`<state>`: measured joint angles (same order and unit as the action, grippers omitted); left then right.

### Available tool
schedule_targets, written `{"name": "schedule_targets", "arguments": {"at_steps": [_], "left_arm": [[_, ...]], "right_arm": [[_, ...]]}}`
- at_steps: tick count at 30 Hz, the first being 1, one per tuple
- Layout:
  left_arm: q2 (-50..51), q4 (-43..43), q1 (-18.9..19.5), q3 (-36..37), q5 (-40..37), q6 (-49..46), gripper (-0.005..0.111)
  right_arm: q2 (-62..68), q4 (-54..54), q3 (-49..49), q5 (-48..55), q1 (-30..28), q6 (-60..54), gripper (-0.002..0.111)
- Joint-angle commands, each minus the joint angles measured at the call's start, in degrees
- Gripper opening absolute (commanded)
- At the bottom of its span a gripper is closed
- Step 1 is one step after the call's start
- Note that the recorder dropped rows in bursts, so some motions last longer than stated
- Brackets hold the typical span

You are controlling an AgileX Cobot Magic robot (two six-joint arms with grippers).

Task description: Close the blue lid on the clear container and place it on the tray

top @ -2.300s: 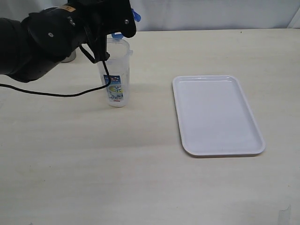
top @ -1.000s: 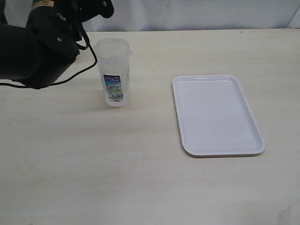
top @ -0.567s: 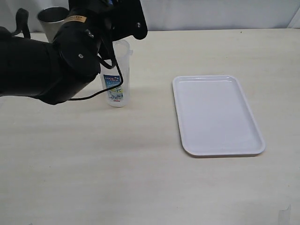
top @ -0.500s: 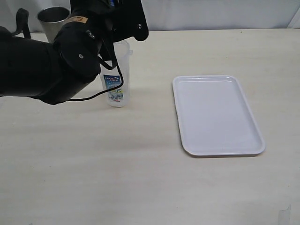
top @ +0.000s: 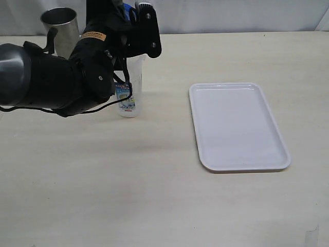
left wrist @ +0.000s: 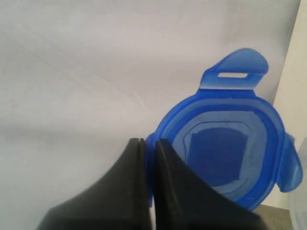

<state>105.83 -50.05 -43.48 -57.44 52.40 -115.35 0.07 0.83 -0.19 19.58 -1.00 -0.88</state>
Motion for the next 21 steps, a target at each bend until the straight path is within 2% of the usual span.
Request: {"name": "schedule_targets", "arguments": {"at_steps": [1,8,21], "left_arm": [[0.3,0.6,0.2,0.1,0.8,3.0,0.000],[0.3,0.7,0.2,0.1,-1.0,3.1,0.000],[0.3,-8.1,0.9,0.1,-0.5,5.0,0.000]], "right_arm": [[-0.1,0.2,0.2,0.1,-0.2,0.0,0.007],[-0.1,0.2,0.2,0.1,-0.2,0.0,0.007],[-0.1,0.2,0.2,0.1,-0.2,0.0,0.007]]}}
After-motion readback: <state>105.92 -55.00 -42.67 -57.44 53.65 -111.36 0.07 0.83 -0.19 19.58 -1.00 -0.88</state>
